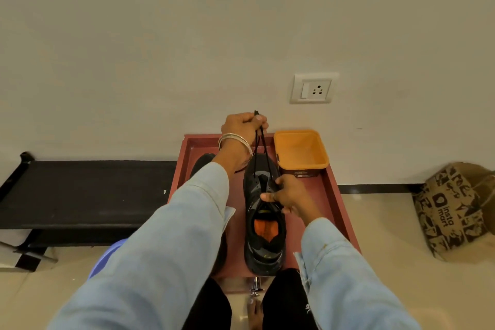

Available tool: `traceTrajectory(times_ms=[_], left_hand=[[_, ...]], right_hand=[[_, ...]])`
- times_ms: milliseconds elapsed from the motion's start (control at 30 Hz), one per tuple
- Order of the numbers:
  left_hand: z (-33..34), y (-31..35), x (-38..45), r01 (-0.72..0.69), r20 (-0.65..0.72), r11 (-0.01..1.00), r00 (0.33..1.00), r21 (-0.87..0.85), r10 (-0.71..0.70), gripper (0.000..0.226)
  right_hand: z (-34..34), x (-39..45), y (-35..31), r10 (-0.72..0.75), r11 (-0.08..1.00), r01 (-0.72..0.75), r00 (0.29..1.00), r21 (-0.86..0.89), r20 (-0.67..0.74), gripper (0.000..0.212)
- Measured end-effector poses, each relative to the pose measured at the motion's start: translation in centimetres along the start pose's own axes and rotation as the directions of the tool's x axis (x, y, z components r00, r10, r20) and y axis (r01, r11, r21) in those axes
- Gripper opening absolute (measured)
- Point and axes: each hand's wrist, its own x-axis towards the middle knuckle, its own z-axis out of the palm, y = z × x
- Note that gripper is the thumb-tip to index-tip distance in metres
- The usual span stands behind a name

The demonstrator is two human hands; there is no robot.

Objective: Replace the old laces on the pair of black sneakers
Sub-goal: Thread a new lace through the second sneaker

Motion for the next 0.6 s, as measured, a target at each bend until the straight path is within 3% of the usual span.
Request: traceTrajectory(times_ms=[67, 200, 267, 300, 367, 433, 500, 600], left_hand=[[-0.2, 2.2, 0.3, -0.022, -0.038, 0.995, 0.999, -0.096, 0.018, 0.015], [-0.3, 3.5, -0.3, -0.052, -0.039, 0.996, 0.998, -0.071, 0.049, 0.012], [-0.4, 2.8, -0.6, -0.015, 0.002, 0.997, 1.000, -0.074, 0.015, 0.012], [-0.6, 2.6, -0.5, 0.002, 0.028, 0.998, 1.000, -0.069, 0.000, 0.012], [-0.9, 2.6, -0.3, 0.005, 0.064, 0.999, 0.998, -0.046, -0.002, 0.012], [-1.3, 2.6, 0.0, -0.004, 0.087, 1.000, 0.996, -0.006, 0.004, 0.012], [-1.8, 2.5, 0.2, 0.002, 0.059, 0.997, 0.998, 0.074, -0.006, 0.010], [-3.1, 2.0, 0.7, 0.150, -0.210, 0.910, 0.975, 0.386, -0.071, 0.019]], right_hand=[[0.2, 0.2, 0.2, 0.005, 1.000, -0.005, 1.000, -0.014, -0.017, 0.061], [0.1, -0.2, -0.4, -0.022, 0.991, 0.020, 1.000, -0.129, -0.014, 0.066], [-0.2, -0.7, -1.7, -0.182, 0.952, 0.160, 0.981, -0.262, -0.061, 0.076], [-0.3, -1.2, -2.7, -0.301, 0.931, 0.274, 0.950, -0.243, -0.080, 0.079], [-0.9, -2.7, -5.0, -0.449, 0.890, 0.456, 0.885, 0.033, -0.123, 0.066], [-1.8, -4.0, -7.2, -0.470, 0.799, 0.508, 0.861, 0.323, -0.193, 0.037], [-2.8, -4.9, -8.8, -0.476, 0.741, 0.527, 0.849, 0.415, -0.228, 0.015], [-4.0, -5.4, -9.1, -0.505, 0.739, 0.568, 0.823, 0.363, -0.260, 0.011]])
